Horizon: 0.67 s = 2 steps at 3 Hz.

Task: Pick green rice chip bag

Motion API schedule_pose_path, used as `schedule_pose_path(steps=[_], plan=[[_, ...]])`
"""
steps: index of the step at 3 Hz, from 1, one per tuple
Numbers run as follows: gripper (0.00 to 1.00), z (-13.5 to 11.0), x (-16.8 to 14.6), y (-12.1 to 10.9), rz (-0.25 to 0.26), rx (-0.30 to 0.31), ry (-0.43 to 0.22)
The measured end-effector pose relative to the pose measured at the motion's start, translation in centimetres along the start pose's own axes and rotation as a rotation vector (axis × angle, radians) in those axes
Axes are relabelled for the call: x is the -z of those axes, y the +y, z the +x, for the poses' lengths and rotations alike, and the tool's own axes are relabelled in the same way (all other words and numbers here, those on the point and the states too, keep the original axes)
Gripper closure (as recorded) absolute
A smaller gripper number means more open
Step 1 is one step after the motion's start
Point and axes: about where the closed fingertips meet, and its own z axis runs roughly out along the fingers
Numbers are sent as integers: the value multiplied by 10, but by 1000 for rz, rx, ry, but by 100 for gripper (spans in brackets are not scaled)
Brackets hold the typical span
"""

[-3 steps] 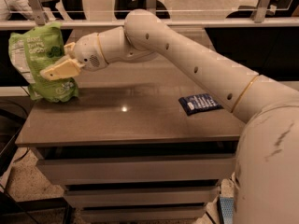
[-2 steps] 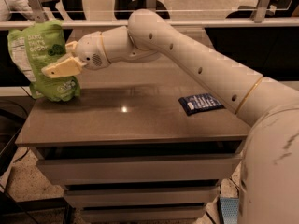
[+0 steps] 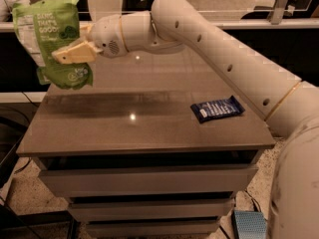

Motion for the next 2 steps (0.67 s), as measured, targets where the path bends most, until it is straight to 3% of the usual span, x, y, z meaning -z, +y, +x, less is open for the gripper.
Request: schedule_pose_path(steps=[1, 2], plan=[[100, -17, 32, -16, 63, 26, -24], [100, -17, 33, -16, 64, 27, -24]])
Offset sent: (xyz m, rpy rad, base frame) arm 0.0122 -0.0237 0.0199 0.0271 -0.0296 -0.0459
